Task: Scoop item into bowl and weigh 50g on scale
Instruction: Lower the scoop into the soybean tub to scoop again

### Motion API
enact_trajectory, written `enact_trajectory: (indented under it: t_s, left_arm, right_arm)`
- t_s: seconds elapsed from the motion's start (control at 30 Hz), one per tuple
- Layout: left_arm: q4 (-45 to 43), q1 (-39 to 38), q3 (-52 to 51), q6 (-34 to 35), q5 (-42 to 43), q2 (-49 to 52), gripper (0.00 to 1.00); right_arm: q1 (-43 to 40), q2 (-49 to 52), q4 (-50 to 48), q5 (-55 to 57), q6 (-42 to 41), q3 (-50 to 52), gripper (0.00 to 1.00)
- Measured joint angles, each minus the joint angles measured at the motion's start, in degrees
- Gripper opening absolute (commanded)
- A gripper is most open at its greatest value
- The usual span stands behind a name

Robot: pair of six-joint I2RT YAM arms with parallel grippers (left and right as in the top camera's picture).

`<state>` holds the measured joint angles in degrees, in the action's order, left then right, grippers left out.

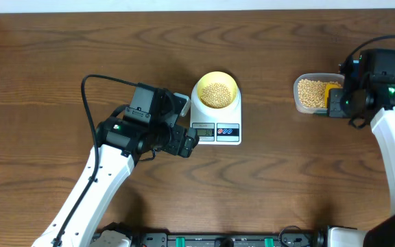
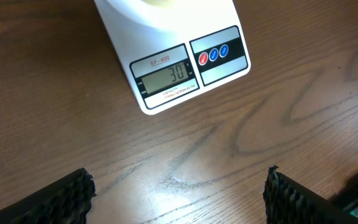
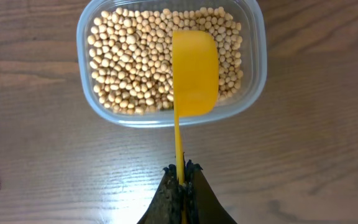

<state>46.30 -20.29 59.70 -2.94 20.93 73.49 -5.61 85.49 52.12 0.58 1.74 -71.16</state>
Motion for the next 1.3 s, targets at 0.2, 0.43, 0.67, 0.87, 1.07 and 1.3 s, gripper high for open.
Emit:
enact_trajectory:
  t_s: [0.2, 0.43, 0.67, 0.87, 1.07, 1.3]
  left_arm:
    - [0.0, 0.0, 0.0, 0.0, 0.0, 0.0, 0.89]
    - [0.0, 0.0, 0.0, 0.0, 0.0, 0.0, 0.89]
    - [0.0, 0.0, 0.0, 0.0, 0.0, 0.0, 0.89]
    - [0.0, 0.0, 0.0, 0.0, 0.0, 0.0, 0.89]
    - [0.0, 0.0, 0.0, 0.0, 0.0, 0.0, 0.89]
    - [0.0, 0.0, 0.0, 0.0, 0.0, 0.0, 0.89]
  right_arm:
    - [-1.5, 3.0, -4.2, -1.9, 0.0, 0.0, 0.01]
    - [-3.0, 3.4, -5.0, -5.0, 0.0, 0.0, 0.01]
    - [-3.1, 4.4, -4.4, -9.3, 0.0, 0.0, 0.01]
    - [-3.3, 6.0, -4.6, -12.1, 0.0, 0.0, 0.01]
    - [-3.3, 6.1, -4.0, -14.5, 0.0, 0.0, 0.01]
    - [-5.0, 6.1, -3.5, -18.6, 0.0, 0.0, 0.01]
